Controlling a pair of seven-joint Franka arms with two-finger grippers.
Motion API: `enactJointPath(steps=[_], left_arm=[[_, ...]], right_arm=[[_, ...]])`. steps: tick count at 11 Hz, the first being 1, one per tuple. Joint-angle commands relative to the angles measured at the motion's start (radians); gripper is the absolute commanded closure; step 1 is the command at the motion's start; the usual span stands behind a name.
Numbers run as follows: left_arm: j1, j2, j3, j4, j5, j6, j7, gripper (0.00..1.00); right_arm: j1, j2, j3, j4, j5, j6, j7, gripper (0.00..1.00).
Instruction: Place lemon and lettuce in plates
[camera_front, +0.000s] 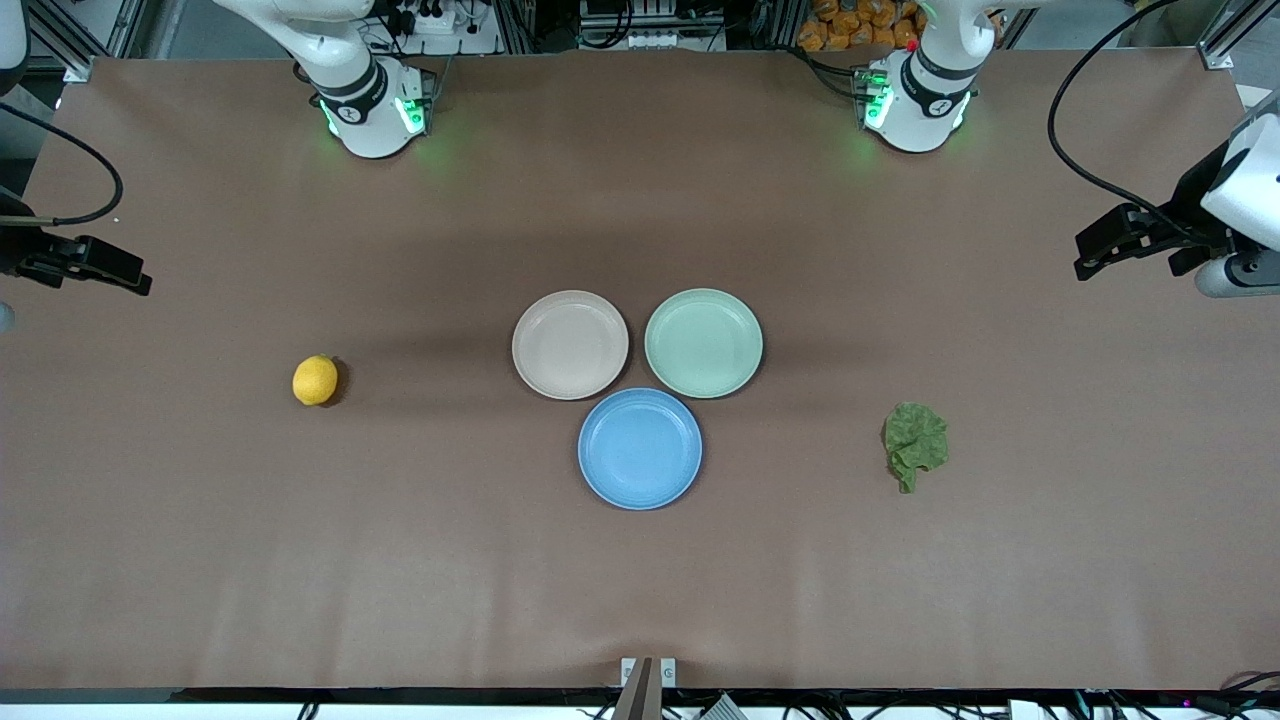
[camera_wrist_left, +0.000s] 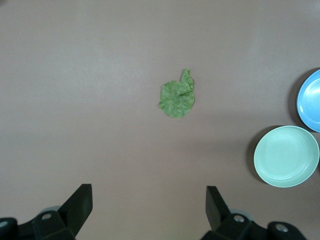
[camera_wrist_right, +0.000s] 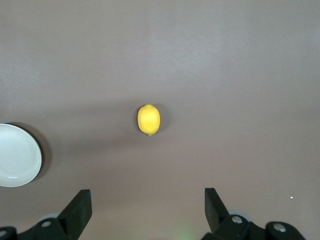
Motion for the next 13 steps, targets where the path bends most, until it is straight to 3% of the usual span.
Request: enactJointPath(steps=[1, 7, 13], left_arm=[[0.005, -0.013, 0.001, 0.002, -0.009, -0.008, 0.023, 0.00], [0.005, 0.010, 0.003, -0.016, -0.017, -0.006, 0.028, 0.00], [-0.002, 0.199, 0.000, -0.097, -0.011, 0.188, 0.072, 0.00]], right_arm=[[-0.014, -0.008, 0.008, -0.006, 0.000, -0.005, 0.001, 0.00], [-0.017, -0.008, 0.008, -0.008, 0.002, -0.010, 0.001, 0.00], [-0.014, -0.008, 0.008, -0.015, 0.002, -0.025, 0.001, 0.00]])
